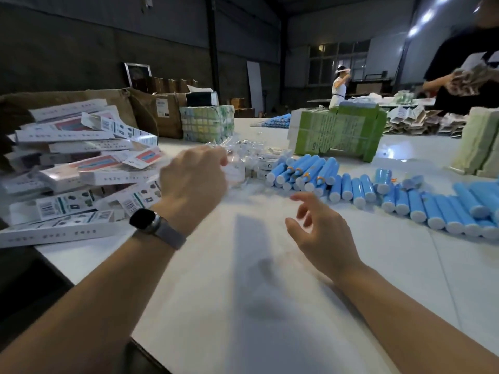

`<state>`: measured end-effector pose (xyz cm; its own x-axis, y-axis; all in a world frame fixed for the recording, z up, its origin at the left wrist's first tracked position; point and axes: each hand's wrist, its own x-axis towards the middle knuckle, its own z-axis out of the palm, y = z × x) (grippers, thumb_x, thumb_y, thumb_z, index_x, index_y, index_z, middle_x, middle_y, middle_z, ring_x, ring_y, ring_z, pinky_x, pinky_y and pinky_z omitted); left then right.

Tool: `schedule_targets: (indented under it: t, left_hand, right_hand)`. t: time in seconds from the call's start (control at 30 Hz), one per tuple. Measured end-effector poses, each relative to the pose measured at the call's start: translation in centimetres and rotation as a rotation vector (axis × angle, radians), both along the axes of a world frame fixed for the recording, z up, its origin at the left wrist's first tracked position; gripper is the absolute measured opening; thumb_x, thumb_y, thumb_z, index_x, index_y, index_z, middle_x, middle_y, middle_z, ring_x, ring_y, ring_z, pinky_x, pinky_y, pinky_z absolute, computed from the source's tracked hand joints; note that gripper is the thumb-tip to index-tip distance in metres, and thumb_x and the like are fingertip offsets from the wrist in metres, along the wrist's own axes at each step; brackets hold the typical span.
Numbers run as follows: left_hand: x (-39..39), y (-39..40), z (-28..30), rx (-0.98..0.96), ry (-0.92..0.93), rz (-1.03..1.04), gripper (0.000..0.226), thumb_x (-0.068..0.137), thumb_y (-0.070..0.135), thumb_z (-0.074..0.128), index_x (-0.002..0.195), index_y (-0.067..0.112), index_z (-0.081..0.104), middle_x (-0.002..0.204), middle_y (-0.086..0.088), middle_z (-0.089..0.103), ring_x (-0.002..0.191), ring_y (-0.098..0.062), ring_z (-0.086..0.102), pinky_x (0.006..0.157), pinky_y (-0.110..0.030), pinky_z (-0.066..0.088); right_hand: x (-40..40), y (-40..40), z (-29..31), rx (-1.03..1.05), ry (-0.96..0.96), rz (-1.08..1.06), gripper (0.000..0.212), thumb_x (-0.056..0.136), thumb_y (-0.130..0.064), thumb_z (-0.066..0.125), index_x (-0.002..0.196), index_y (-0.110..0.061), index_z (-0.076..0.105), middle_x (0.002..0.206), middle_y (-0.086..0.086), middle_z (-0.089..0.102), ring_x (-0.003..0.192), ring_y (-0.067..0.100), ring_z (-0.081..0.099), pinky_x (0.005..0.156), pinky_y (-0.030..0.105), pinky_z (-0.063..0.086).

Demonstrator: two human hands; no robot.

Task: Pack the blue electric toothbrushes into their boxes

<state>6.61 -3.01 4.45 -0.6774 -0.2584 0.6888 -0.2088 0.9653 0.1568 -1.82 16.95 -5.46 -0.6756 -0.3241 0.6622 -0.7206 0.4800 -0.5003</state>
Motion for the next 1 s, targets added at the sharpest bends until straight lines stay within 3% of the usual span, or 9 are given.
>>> schedule_targets:
  t: [0.13, 0.33, 0.43, 0.53, 0.63, 0.7, 0.77, 0.87, 1.0]
  left_hand:
    - [-0.3, 6.1, 0.5, 0.241, -0.224, -0.303, 0.024, 0.089, 0.017, 0.055, 0.095, 0.034, 0.07, 0.095, 0.007, 0.061, 0.088, -0.018, 0.057, 0.072, -0.031, 0.048]
    - [-2.7, 7.6, 1.2, 0.65, -0.338, -0.516, 0.017, 0.09, 0.023, 0.063, 0.079, 0.027, 0.076, 0.072, 0.006, 0.067, 0.067, -0.008, 0.063, 0.059, -0.021, 0.055]
    - [-2.8, 6.6, 1.5, 0.934, -0.478, -0.689, 0.026, 0.088, 0.057, 0.06, 0.085, 0.037, 0.077, 0.073, 0.008, 0.072, 0.067, -0.01, 0.072, 0.059, -0.022, 0.06]
    - [-3.4, 5.6, 0.0, 1.051, -0.395, -0.958, 0.052, 0.084, 0.072, 0.047, 0.104, 0.035, 0.076, 0.09, 0.01, 0.073, 0.085, -0.016, 0.072, 0.075, -0.035, 0.059]
    - [-3.5, 6.3, -2.2, 1.058, -0.207, -1.106, 0.046, 0.087, 0.065, 0.044, 0.114, 0.039, 0.071, 0.106, 0.008, 0.072, 0.1, -0.015, 0.065, 0.085, -0.049, 0.049]
    - [-3.6, 6.9, -3.5, 0.922, -0.216, -1.093, 0.062, 0.081, 0.063, 0.05, 0.137, 0.037, 0.055, 0.126, -0.001, 0.065, 0.118, -0.024, 0.061, 0.101, -0.061, 0.047]
    - [-3.8, 7.3, -4.6, 0.933, -0.203, -1.105, 0.076, 0.077, 0.057, 0.062, 0.146, 0.037, 0.038, 0.133, -0.009, 0.056, 0.12, -0.031, 0.059, 0.1, -0.059, 0.05]
    - [-4.0, 7.9, -6.1, 1.186, -0.199, -1.246, 0.07, 0.077, 0.039, 0.073, 0.135, 0.049, 0.035, 0.134, -0.019, 0.049, 0.116, -0.041, 0.06, 0.094, -0.062, 0.053]
    - [-4.6, 8.4, -7.2, 1.331, -0.151, -1.284, 0.062, 0.079, 0.027, 0.077, 0.119, 0.056, 0.039, 0.124, -0.016, 0.061, 0.112, -0.048, 0.063, 0.087, -0.065, 0.055]
  right_hand:
    - [0.6, -0.7, 0.7, -0.017, 0.242, 0.023, 0.079, 0.076, -0.035, 0.078, 0.142, -0.026, 0.036, 0.134, -0.001, 0.051, 0.123, 0.023, 0.047, 0.098, 0.038, 0.042]
    - [0.7, 0.9, 0.8, -0.034, 0.15, 0.025, 0.093, 0.07, -0.032, 0.081, 0.148, -0.019, 0.033, 0.131, 0.002, 0.055, 0.119, 0.022, 0.051, 0.098, 0.04, 0.046]
    - [0.8, 1.2, 1.6, -0.036, 0.1, 0.06, 0.095, 0.07, -0.036, 0.078, 0.148, -0.025, 0.026, 0.132, -0.004, 0.055, 0.118, 0.014, 0.051, 0.096, 0.039, 0.048]
    - [1.2, 1.5, 2.7, -0.13, 0.016, 0.102, 0.089, 0.067, -0.042, 0.068, 0.143, -0.041, 0.022, 0.119, -0.016, 0.056, 0.108, 0.008, 0.055, 0.085, 0.029, 0.049]
    - [1.2, 1.7, 3.7, -0.311, -0.113, 0.226, 0.062, 0.068, -0.043, 0.059, 0.128, -0.039, 0.044, 0.107, -0.014, 0.065, 0.097, 0.007, 0.061, 0.073, 0.019, 0.049]
    - [1.2, 1.7, 4.3, -0.473, -0.245, 0.344, 0.042, 0.071, -0.038, 0.055, 0.113, -0.032, 0.057, 0.099, 0.002, 0.072, 0.09, 0.02, 0.066, 0.07, 0.029, 0.054]
    - [1.3, 1.8, 4.8, -0.522, -0.344, 0.438, 0.031, 0.08, -0.026, 0.052, 0.107, -0.03, 0.065, 0.096, 0.009, 0.072, 0.084, 0.024, 0.068, 0.065, 0.033, 0.055]
    - [1.2, 2.1, 4.7, -0.476, -0.481, 0.494, 0.034, 0.084, -0.024, 0.047, 0.098, -0.039, 0.073, 0.092, 0.012, 0.068, 0.082, 0.036, 0.064, 0.068, 0.049, 0.052]
    - [0.7, 2.4, 4.2, -0.488, -0.625, 0.549, 0.035, 0.087, -0.03, 0.05, 0.114, -0.036, 0.07, 0.093, -0.001, 0.07, 0.087, 0.024, 0.067, 0.075, 0.042, 0.057]
